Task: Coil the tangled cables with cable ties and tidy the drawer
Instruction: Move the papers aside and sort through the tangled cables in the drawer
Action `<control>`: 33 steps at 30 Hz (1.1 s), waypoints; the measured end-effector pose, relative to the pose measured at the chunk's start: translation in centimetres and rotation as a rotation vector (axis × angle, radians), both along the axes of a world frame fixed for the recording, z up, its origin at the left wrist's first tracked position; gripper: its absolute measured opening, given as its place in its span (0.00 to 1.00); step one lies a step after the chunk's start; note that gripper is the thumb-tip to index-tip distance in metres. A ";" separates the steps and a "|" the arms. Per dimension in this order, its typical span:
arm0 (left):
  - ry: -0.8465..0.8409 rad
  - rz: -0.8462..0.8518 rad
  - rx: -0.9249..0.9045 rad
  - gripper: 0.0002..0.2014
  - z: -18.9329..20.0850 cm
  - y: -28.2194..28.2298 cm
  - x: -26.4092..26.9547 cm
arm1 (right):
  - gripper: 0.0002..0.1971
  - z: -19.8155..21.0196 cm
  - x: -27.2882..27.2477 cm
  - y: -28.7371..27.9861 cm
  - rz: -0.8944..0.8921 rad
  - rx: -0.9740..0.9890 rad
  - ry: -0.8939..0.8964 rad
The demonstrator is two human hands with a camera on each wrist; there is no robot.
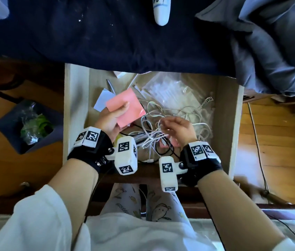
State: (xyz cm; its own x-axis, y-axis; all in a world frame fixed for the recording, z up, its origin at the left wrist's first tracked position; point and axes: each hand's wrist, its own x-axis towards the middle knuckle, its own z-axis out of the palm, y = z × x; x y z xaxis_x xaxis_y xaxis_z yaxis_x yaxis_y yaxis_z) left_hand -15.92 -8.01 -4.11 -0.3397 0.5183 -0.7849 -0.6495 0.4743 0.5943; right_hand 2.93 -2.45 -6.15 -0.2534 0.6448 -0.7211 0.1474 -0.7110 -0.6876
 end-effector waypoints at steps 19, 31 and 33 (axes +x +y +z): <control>-0.051 0.001 -0.106 0.16 -1.3 -3.2 0.2 | 0.25 -4.0 1.7 1.1 0.973 0.508 -0.776; -0.104 0.015 -0.124 0.15 -0.9 -2.8 0.1 | 0.18 -3.7 3.6 4.5 0.689 0.302 -0.601; -0.116 0.019 -0.129 0.14 -0.9 -2.7 0.3 | 0.20 -4.3 3.6 4.2 0.829 0.382 -0.638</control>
State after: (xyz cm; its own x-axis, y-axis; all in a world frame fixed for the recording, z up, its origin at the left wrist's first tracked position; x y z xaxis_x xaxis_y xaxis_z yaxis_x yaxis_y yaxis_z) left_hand -15.63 -10.74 -5.00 -0.2514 0.4049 -0.8791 -0.7201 0.5287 0.4494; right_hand 6.52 1.75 -10.49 -0.3622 0.6547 -0.6635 0.8831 0.0134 -0.4689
